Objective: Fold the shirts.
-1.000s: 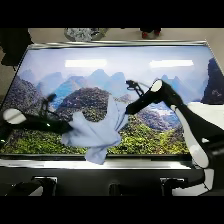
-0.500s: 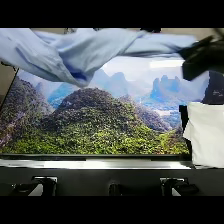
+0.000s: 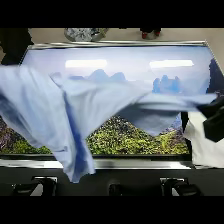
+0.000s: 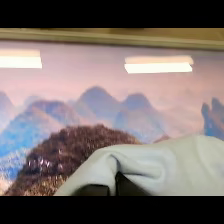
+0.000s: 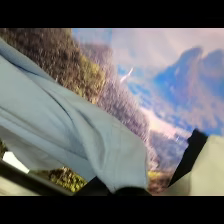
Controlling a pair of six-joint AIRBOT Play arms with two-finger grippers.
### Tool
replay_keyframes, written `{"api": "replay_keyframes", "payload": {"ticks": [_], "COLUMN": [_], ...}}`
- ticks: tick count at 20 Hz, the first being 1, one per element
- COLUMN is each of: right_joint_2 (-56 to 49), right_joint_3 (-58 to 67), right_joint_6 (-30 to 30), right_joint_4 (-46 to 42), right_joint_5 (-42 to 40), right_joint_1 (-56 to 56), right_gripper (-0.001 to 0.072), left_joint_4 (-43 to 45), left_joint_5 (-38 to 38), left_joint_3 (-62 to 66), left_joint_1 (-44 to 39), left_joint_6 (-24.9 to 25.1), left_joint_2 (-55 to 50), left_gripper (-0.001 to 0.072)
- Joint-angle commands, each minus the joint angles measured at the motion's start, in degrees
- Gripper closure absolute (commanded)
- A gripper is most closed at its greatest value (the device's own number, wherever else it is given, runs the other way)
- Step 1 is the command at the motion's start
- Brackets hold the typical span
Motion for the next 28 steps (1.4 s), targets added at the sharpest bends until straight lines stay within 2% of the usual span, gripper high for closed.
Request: {"api": "replay_keyframes", "payload": {"ticks": [1,3,4,6,9,12,15,16,17,18,19,21,23,24,28], "right_joint_2": [3.1,4.5,4.1,1.2,-9.1,-23.1,-35.3,-37.9,-39.2,-39.2,-38.6,-37.1,-35.6,-34.6,-30.6], "right_joint_3": [-17.6,-32.0,-37.4,-41.5,-40.2,-37.1,-31.9,-30.5,-29.0,-27.3,-25.2,-22.6,-25.4,-29.2,-42.9], "right_joint_6": [3.1,3.1,3.1,2.6,2.4,2.4,3.0,3.6,3.5,2.3,-2.6,-10.7,-11.0,-11.5,-11.5], "right_joint_4": [2.1,2.3,2.3,2.7,2.2,2.4,5.6,8.4,10.9,11.6,11.2,10.9,11.5,11.7,14.6], "right_joint_5": [6.4,1.5,-3.3,-12.2,-25.5,-39.7,-47.8,-47.8,-46.6,-43.3,-37.6,-23.5,-13.2,-12.0,-17.3], "right_joint_1": [0.0,0.0,0.0,0.0,0.0,0.0,0.0,0.0,0.0,0.0,0.0,-1.9,-4.3,-4.7,-4.7], "right_gripper": [0.0669,0.0669,0.0668,0.0669,0.0669,0.0669,0.0666,0.0645,0.0421,0.0147,0.0109,0.0110,0.0133,0.0146,0.0173], "left_joint_4": [-0.2,-1.6,-3.3,-4.7,-4.7,-4.8,-4.7,-4.7,-4.3,-3.4,-1.9,-1.7,-4.8,-7.3,-16.5], "left_joint_5": [-4.0,-1.8,0.3,5.7,14.0,22.2,25.4,24.6,20.0,14.2,8.7,3.3,3.6,4.5,12.9], "left_joint_3": [-19.5,-32.5,-36.8,-41.2,-39.3,-32.2,-23.9,-21.8,-19.0,-16.3,-14.4,-15.1,-22.0,-27.8,-51.3], "left_joint_1": [-2.8,-5.4,-6.4,-7.9,-7.7,-7.8,-7.8,-7.8,-7.6,-7.0,-6.1,-3.9,-3.1,-3.8,-10.7], "left_joint_6": [1.4,1.7,3.2,4.4,5.8,7.3,9.1,9.1,9.1,9.1,9.5,10.4,10.4,10.6,12.1], "left_joint_2": [4.1,4.9,4.3,1.2,-8.0,-21.3,-34.3,-37.7,-40.4,-42.0,-42.2,-39.3,-33.9,-30.9,-22.2], "left_gripper": [0.0676,0.0676,0.0676,0.0676,0.0676,0.0676,0.0668,0.0520,0.0104,0.0010,0.0009,0.0009,0.0010,0.0010,0.0012]}}
